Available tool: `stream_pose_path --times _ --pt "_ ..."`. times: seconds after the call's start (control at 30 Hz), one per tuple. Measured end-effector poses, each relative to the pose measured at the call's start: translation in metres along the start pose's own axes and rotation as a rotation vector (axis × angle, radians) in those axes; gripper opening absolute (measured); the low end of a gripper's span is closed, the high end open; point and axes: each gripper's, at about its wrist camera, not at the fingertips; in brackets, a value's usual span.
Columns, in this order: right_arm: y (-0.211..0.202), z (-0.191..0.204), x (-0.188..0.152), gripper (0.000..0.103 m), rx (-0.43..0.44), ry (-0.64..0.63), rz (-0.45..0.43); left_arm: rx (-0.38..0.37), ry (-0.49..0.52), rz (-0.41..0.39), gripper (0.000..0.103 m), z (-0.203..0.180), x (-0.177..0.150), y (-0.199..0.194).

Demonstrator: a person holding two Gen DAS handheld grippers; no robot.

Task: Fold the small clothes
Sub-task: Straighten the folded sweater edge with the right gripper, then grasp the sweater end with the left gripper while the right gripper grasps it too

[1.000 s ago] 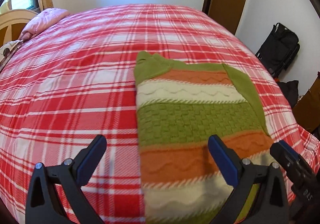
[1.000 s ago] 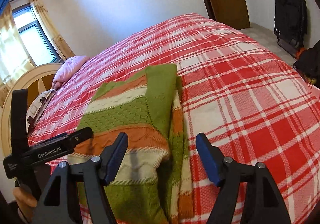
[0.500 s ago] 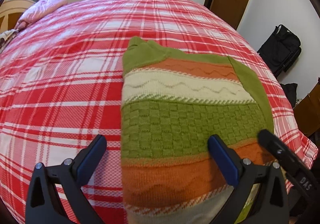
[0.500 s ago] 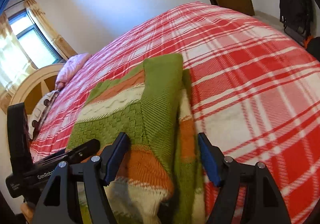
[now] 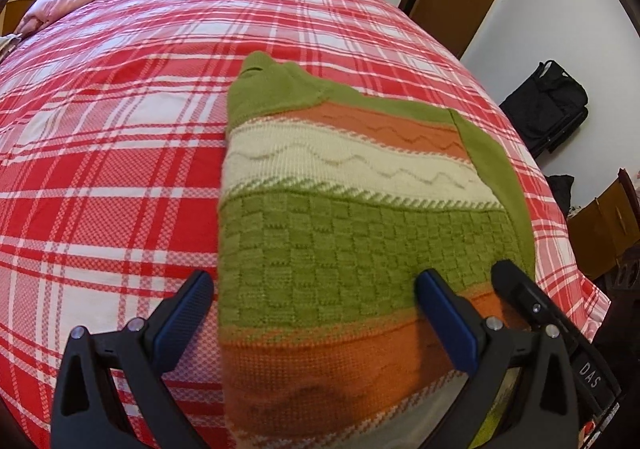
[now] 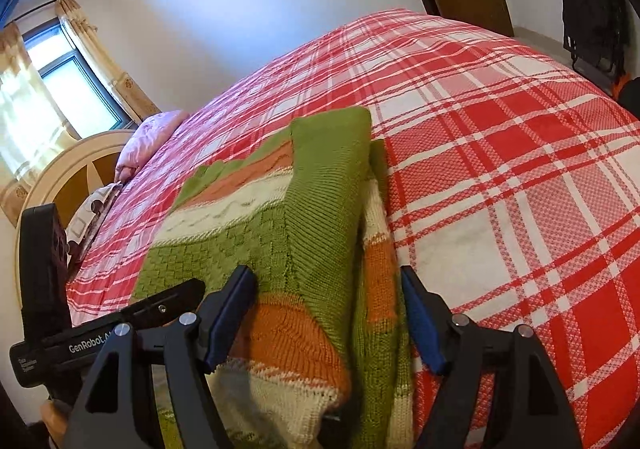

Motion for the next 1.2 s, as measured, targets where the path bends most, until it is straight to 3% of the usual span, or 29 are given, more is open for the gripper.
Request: stream_pose_path --times 0.13,0.3,0.43,0.53,0.67,0.83,1.03,1.13,1.2 --pt "0.001 0.0 0.0 0.073 0.005 0.001 0.004 -0.017 -0.004 0.006 0.103 0.0 0.001 0.002" --pt "-0.001 0.0 -0.001 0.073 0.012 0.005 -0.009 -0.12 0.003 0.019 0.101 -0.001 0.0 0.002" --pt "-0.013 -0.01 -0.004 0.073 0.02 0.066 -0.081 -0.113 0.009 0.003 0.101 -0.005 0.0 0.003" --pt "-0.008 -0.01 -0.003 0.073 0.055 0.057 -0.039 -0.129 0.007 0.001 0.101 -0.004 0.001 0.006" --pt "0.008 0.017 -0.008 0.073 0.071 -0.084 0.074 -0.124 0.013 -0.014 0.097 -0.006 0.0 0.003" --pt "0.009 0.012 -0.008 0.068 0.088 -0.067 0.074 -0.143 -0.016 -0.023 0.089 0.002 -0.002 0.002" --pt "0.006 0.018 -0.011 0.049 0.066 -0.073 0.066 -0.11 -0.003 -0.055 0.075 -0.004 -0.004 -0.002" --pt "0.002 0.027 -0.017 0.04 0.047 -0.066 0.041 -0.086 0.009 -0.071 0.06 -0.008 -0.005 -0.008" --pt "-0.004 0.034 -0.02 0.038 0.036 -0.058 0.026 -0.068 0.016 -0.081 0.043 -0.009 -0.004 -0.014"
Point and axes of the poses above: each gripper's, at about its wrist camera, not at the fingertips, and y roughly the way its jaws point, z to its left, x to its top, and after that the axes turned 11 degrees about x, right-handed
